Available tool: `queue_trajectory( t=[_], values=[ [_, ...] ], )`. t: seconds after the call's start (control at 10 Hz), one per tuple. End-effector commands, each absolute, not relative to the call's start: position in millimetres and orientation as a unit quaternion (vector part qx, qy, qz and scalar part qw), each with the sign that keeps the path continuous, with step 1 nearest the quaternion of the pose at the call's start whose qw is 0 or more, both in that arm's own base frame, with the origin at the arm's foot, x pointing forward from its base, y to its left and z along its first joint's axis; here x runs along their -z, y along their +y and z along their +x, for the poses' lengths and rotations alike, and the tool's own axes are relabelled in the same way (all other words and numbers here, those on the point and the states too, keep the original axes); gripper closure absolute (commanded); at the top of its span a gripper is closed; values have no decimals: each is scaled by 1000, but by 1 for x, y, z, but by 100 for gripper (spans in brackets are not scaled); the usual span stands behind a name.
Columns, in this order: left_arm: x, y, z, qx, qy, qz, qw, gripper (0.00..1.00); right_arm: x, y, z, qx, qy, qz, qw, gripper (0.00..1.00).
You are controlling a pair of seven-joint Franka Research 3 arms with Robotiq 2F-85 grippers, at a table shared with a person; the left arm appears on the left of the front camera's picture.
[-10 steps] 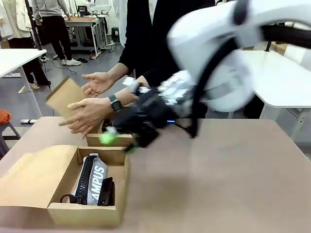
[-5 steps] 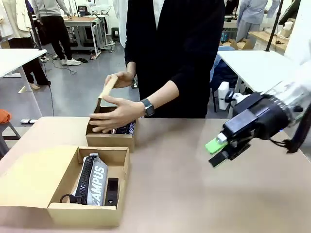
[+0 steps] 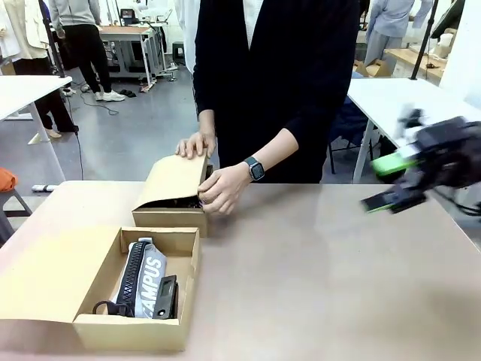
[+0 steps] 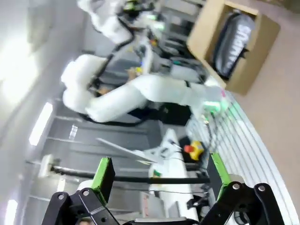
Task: Place items inside the box.
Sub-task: Pick up a Pencil pouch or Stapler and place it inside the Mailer Box closest to the robot.
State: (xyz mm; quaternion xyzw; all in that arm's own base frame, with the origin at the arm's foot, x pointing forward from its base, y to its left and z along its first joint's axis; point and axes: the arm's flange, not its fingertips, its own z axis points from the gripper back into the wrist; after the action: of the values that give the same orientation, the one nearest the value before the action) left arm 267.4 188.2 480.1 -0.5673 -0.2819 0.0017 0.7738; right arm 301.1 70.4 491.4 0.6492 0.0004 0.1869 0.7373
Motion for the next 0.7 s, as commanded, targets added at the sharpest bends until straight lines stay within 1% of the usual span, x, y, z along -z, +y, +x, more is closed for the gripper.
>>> queue_trajectory(
  t=[0.0, 0.1, 0.2, 0.3, 0.4, 0.5, 0.6],
  values=[
    [-483, 188, 267, 4, -291, -573, 766, 0, -476, -15, 291, -130, 7, 699, 703, 0],
    [-483, 188, 267, 4, -291, -573, 766, 0, -462, -56, 280, -114, 12, 718, 686, 0],
    [-483, 188, 267, 4, -291, -573, 766, 0, -443, -77, 275, -87, 23, 703, 706, 0],
    [-483, 188, 267, 4, -291, -573, 766, 0, -427, -79, 278, -36, 31, 687, 725, 0],
    [-483, 188, 267, 4, -291, -573, 766, 0, -418, -52, 293, 52, 19, 621, 782, 0],
    [-483, 188, 267, 4, -291, -573, 766, 0, -442, -86, 263, -57, 23, 708, 703, 0],
    [-483, 188, 267, 4, -291, -573, 766, 0, -442, -86, 263, -57, 23, 708, 703, 0]
  ],
)
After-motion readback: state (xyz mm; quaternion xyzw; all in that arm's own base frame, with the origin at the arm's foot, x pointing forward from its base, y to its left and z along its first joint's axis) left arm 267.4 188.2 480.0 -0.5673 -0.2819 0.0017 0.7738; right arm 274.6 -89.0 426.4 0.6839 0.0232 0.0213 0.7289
